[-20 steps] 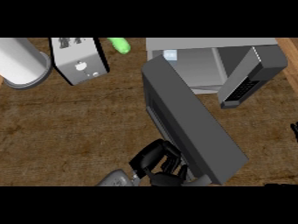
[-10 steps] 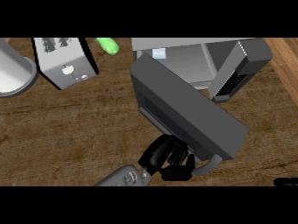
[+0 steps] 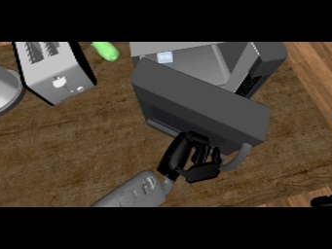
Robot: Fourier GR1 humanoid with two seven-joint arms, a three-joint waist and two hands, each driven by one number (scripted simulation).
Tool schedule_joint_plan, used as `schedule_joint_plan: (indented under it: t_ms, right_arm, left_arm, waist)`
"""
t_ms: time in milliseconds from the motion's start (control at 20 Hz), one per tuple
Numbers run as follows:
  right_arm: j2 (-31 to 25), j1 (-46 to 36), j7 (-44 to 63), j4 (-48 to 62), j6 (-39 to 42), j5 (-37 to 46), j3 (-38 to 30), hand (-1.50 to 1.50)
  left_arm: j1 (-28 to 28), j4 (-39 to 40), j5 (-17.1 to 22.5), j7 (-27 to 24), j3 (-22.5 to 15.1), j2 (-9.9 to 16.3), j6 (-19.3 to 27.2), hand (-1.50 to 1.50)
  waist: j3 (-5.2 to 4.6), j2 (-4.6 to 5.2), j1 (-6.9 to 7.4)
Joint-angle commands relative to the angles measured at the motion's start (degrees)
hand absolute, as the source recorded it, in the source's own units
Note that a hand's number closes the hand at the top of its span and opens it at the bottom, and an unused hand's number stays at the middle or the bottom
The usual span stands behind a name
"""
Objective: Pick up the milk, place it into the microwave and close the microwave
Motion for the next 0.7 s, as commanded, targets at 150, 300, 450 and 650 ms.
schedule_joint_plan:
  t_ms: [150,300,450,650]
  right_arm:
    - [-2.52,-2.00,2.60,-2.90,4.15,-4.32,0.88,-1.50]
    - [-2.98,-3.36,4.31,-3.57,3.86,-5.56,1.12,-1.50]
    - [-4.88,-3.67,5.65,-3.84,4.79,-7.17,0.17,-1.50]
    - [-6.51,-4.94,7.61,-3.71,5.21,-8.79,-0.45,-1.50]
  left_arm:
    - [-5.81,0.25,8.12,-4.10,4.27,-0.08,3.59,1.50]
    - [-7.81,2.03,11.12,-5.08,5.73,-0.08,3.61,1.50]
    - [-9.63,3.88,14.00,-5.48,7.12,-0.08,4.38,1.50]
    - [-13.04,7.94,16.69,-6.21,9.34,-0.08,3.37,1.50]
  waist:
    - [-0.07,0.76,-3.15]
    - [-0.03,1.30,-3.61]
    - [0.06,1.43,-4.70]
    - [0.15,2.09,-4.63]
